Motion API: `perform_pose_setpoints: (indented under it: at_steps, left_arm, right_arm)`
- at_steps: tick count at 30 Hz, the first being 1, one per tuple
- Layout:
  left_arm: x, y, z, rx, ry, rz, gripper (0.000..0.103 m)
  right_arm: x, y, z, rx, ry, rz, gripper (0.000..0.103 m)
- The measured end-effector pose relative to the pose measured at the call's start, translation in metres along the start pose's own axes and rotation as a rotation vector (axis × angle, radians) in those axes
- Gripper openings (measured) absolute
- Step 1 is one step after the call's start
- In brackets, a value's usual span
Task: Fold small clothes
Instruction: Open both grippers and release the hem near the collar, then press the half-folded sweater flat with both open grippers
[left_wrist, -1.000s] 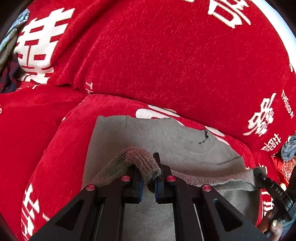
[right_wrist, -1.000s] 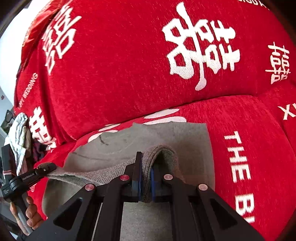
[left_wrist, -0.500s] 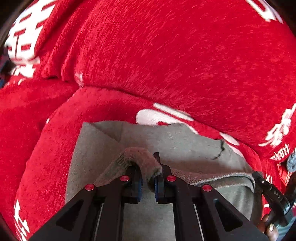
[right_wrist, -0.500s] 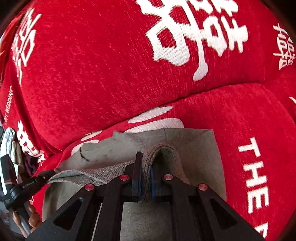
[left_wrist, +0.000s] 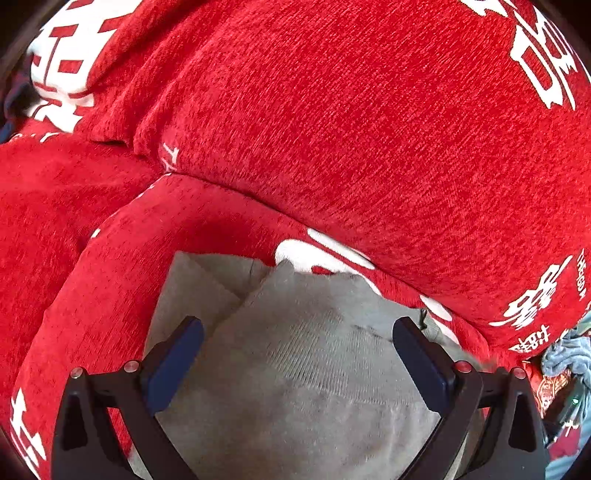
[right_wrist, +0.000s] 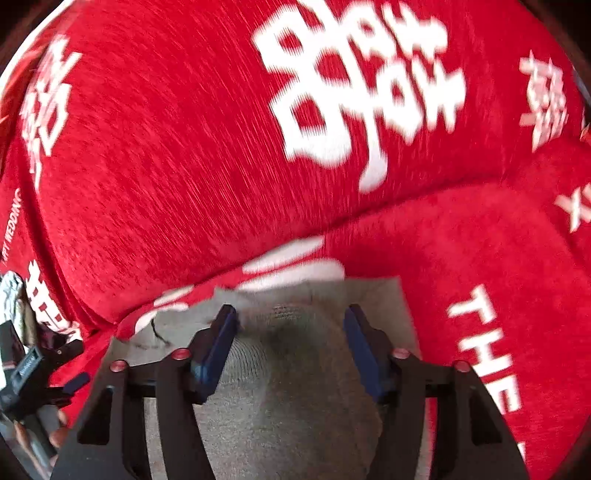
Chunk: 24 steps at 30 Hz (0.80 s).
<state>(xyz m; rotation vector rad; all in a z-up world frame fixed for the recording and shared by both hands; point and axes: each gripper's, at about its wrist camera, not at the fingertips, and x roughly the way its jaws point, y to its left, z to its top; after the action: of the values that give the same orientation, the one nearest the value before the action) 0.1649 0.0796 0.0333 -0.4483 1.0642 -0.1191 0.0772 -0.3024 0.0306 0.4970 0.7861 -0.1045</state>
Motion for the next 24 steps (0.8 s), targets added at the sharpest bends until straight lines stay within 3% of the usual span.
perform_pose_setpoints:
  at_steps: [2,5,7,11,16,21,24]
  left_arm:
    - [0.004,-0.008,-0.01,0.065,0.004,0.043,0.102]
    - [0.014,-0.03,-0.031,0.19,0.007,0.115,0.102]
    - [0.021,-0.043,-0.041,0.26,0.014,0.144,0.102]
    - [0.044,-0.046,-0.046,0.347,0.012,0.318,0.102]
    - [0.046,-0.033,-0.04,0.28,0.004,0.309,0.102]
    - [0.028,-0.044,-0.051,0.323,-0.027,0.37,0.102]
    - [-0.002,-0.047,-0.078,0.322,-0.032,0.268,0.102]
  right_arm:
    - [-0.004,0.011,-0.002,-0.052,0.0,0.004,0.067]
    - [0.01,0.037,-0.015,-0.183,0.078,0.019,0.067]
    - [0.027,0.056,-0.025,-0.279,0.135,-0.018,0.067]
    - [0.056,0.06,-0.031,-0.364,0.203,-0.127,0.066]
    - [0.055,0.032,-0.023,-0.273,0.165,-0.191,0.065]
    - [0.03,0.036,-0.025,-0.274,0.131,-0.196,0.064]
    - [-0.009,0.049,-0.047,-0.31,0.103,-0.083,0.066]
